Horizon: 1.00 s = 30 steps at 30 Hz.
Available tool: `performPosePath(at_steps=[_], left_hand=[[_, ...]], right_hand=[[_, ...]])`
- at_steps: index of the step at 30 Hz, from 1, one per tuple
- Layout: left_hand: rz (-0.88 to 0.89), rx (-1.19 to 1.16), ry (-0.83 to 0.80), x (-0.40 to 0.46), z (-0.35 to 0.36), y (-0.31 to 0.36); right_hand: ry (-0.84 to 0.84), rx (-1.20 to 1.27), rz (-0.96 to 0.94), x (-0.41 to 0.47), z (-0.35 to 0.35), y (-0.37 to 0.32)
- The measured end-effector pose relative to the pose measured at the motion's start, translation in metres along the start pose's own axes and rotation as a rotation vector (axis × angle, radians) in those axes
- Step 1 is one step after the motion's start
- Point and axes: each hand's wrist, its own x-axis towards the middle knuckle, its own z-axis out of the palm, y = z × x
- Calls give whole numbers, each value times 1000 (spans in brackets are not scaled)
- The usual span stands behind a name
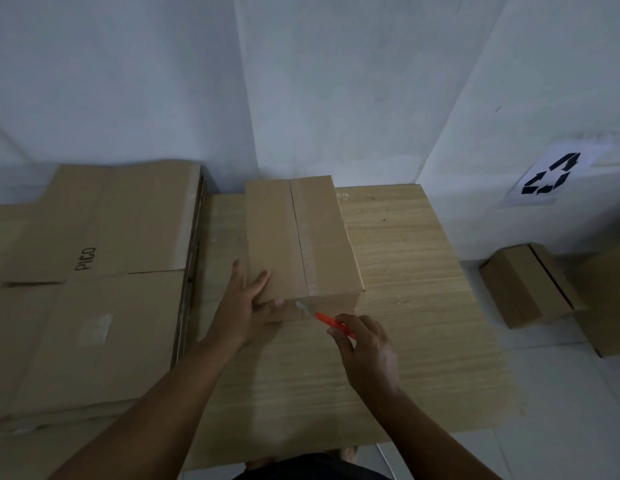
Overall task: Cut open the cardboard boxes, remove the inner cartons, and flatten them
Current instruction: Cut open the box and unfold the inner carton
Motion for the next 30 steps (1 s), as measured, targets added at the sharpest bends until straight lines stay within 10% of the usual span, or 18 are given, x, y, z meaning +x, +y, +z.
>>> performPosePath(at_steps=[3,30], left_hand=[[236,206,70,-1,4,0],[182,253,157,3,15,4]], right_hand=[[-14,-22,12,3,2,-2],[19,-19,20,9,9,-14]])
